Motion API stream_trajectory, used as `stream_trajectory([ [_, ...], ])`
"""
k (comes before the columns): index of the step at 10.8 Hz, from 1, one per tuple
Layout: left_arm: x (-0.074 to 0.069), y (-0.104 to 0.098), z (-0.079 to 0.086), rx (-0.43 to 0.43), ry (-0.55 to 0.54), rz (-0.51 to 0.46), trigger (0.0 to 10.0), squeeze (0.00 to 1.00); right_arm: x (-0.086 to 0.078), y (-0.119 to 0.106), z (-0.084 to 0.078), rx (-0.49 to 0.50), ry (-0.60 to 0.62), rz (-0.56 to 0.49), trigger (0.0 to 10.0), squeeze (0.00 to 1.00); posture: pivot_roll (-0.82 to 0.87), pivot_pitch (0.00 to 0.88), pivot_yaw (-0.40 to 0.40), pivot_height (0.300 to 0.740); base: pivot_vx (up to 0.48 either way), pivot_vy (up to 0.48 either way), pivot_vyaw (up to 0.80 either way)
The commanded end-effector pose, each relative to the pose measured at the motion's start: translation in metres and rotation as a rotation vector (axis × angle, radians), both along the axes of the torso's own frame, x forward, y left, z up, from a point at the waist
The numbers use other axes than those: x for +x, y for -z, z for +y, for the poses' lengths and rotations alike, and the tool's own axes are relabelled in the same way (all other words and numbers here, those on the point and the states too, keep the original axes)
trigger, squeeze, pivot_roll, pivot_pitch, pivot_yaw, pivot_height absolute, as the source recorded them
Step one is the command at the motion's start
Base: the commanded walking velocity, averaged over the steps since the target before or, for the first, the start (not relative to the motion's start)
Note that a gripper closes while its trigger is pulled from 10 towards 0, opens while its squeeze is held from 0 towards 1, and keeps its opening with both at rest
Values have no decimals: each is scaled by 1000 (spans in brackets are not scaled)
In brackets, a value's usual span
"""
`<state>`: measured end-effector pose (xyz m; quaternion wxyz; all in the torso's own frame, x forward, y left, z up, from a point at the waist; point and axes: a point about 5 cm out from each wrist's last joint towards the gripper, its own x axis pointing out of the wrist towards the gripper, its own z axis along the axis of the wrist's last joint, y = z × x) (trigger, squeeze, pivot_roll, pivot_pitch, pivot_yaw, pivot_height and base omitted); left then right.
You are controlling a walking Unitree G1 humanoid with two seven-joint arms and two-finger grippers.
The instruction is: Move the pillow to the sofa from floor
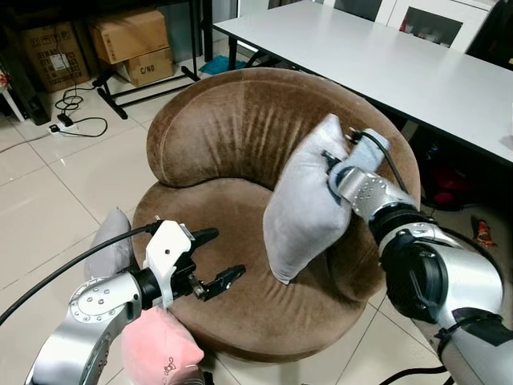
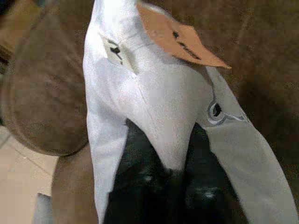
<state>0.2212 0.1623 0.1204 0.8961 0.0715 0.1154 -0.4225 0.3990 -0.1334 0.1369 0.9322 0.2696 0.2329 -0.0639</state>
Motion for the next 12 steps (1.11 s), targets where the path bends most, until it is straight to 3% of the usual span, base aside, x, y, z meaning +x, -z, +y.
stream_trajectory([
  [1,2,0,1,18,-10,-8,10000,839,7,-18,-5,8,15,-84,10000,1000,19,0,-98,740,0,0,0],
  [2,2,-1,2,21,-13,-10,10000,839,8,-19,-5,7,16,-95,10000,1000,19,0,-98,740,0,0,0],
  [5,7,1,4,58,-34,-25,10000,824,12,-32,-25,-156,38,-172,10000,1000,15,0,-95,740,0,0,0],
  [7,12,4,7,93,-71,-48,10000,784,12,-35,-33,-187,52,-201,10000,1000,15,0,-92,740,0,0,0],
  [8,17,4,7,91,-116,-73,10000,769,13,-39,-38,-150,72,-232,10000,1000,17,0,-94,740,0,0,0],
  [9,24,6,5,49,-283,-133,10000,439,13,-42,-45,-136,45,-291,10000,1000,12,0,-90,740,0,0,0],
  [10,27,13,7,24,-433,-112,10000,0,9,-36,-50,-180,-20,-323,10000,0,4,0,-84,740,0,0,0],
  [11,27,15,8,25,-471,-115,10000,0,6,-31,-51,-177,-49,-330,10000,0,-3,0,-78,740,0,0,0],
  [12,24,13,10,26,-560,-181,10000,0,-16,-3,-61,-323,-150,-328,10000,0,-24,0,-65,740,0,0,0],
])
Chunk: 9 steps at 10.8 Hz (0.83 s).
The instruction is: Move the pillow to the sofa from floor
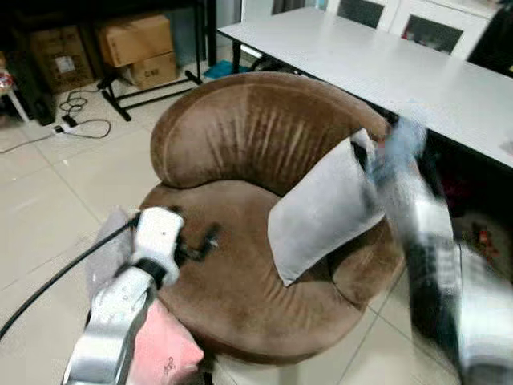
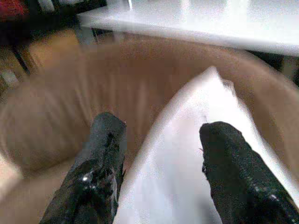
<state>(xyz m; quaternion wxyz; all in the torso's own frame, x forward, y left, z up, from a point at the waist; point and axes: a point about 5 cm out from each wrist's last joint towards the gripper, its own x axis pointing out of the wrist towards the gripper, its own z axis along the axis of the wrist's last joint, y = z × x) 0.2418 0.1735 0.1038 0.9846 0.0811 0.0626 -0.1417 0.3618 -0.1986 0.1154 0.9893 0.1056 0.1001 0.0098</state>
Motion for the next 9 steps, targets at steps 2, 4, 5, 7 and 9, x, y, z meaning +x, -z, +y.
stream_trajectory([
  [2,-9,-2,-6,13,-30,-43,10000,0,-34,8,13,-86,-107,12,10000,0,-50,0,-47,740,0,0,0],
  [4,-26,3,-12,28,-71,-56,10000,0,-94,35,35,-232,-239,-40,10000,0,-53,0,-26,740,0,0,0],
  [5,-30,5,-13,21,-75,-54,10000,0,-107,39,37,-200,-236,2,10000,0,-47,0,-25,740,0,0,0],
  [7,-41,6,-10,38,-94,-86,10000,0,-133,38,41,-112,-204,29,10000,0,-24,0,-28,740,0,0,0],
  [9,-45,3,-6,13,-108,-101,10000,0,-140,49,39,-160,-193,106,10000,0,1,0,-24,740,0,0,0],
])
